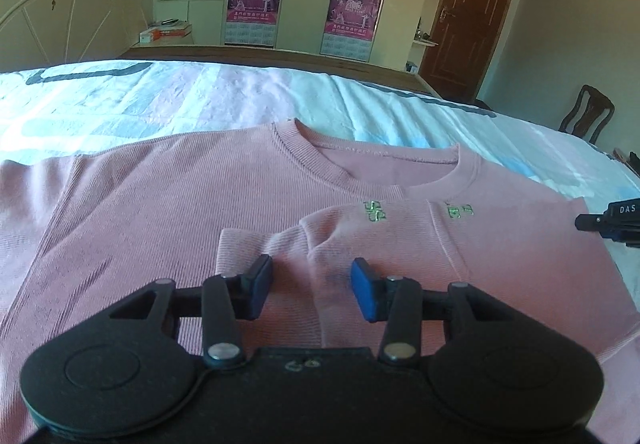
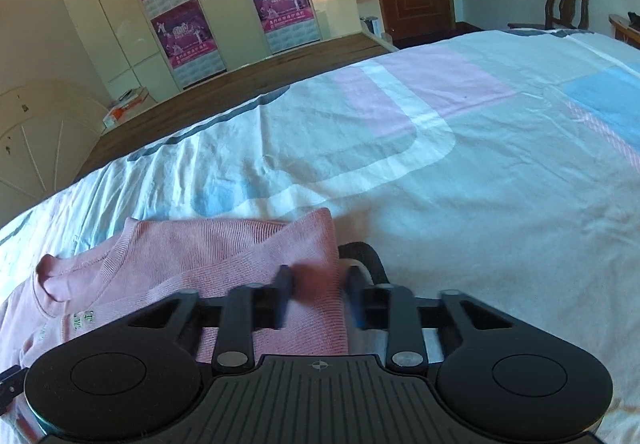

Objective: Fold small clothes

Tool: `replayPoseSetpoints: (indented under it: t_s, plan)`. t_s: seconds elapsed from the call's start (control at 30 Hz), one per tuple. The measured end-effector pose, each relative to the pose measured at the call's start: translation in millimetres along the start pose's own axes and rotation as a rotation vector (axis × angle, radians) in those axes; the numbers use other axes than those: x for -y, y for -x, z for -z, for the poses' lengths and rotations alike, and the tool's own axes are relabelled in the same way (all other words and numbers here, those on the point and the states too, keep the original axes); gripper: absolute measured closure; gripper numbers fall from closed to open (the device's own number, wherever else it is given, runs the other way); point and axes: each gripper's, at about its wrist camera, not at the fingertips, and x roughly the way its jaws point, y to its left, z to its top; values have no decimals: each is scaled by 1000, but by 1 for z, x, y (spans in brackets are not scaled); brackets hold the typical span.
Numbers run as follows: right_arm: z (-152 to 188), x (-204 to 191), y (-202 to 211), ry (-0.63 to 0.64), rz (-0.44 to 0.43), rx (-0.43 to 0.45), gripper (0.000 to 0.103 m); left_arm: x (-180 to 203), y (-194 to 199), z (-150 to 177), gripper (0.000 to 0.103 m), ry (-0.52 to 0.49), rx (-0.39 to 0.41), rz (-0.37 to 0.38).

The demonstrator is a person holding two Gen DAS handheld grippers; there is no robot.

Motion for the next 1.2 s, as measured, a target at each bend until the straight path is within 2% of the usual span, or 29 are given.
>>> replayPoseSetpoints:
  t_s: [0.07, 0.13, 0.2, 0.27, 0.33, 0.37, 0.4, 0.43, 0.5, 0.6, 0.77, 0.87, 0.93, 1.03, 1.2]
  plan:
    - [2, -2, -5, 40, 42, 10, 88, 1, 0, -2, 60, 1, -3, -3]
    - [2, 2, -6, 21, 50, 20, 88, 3, 1, -6, 60, -5, -18, -12]
    - [3, 3, -3, -2, 63, 31, 88, 7, 8, -9, 55, -17, -25, -28]
    - [5, 1, 3, -11, 85, 41, 87, 10, 16, -9, 33, -29, -9, -21]
    - [9, -6, 12, 19, 72, 49, 85, 11, 13, -6, 21, -45, -25, -17]
    - [13, -10, 12, 60, 78, 37, 84, 9, 6, -5, 26, -37, -63, -23]
    - [17, -14, 11, 101, 90, 24, 84, 6, 2, -3, 26, -26, -76, -29]
    - [20, -17, 13, 133, 100, 25, 84, 5, 6, -3, 26, -22, -60, -34]
    - [22, -16, 24, 127, 113, 31, 83, 2, 13, -5, 26, 0, -75, -36]
    - [29, -20, 46, 131, 81, 41, 82, -4, 25, -1, 26, 26, -79, -42]
    - [62, -51, 70, 254, 14, 33, 80, -12, 33, 13, 25, 40, -113, -74]
    - [82, -60, 60, 319, 28, -50, 75, -17, 48, 13, 25, 67, -128, -75]
    - [87, -61, 65, 326, 32, -39, 71, -23, 63, 13, 24, 100, -125, -80]
    - [87, -69, 81, 316, -15, -9, 60, -39, 88, 15, 24, 147, -106, -100]
    - [95, -103, 103, 332, -123, 25, 60, -77, 128, 26, 23, 228, -96, -175]
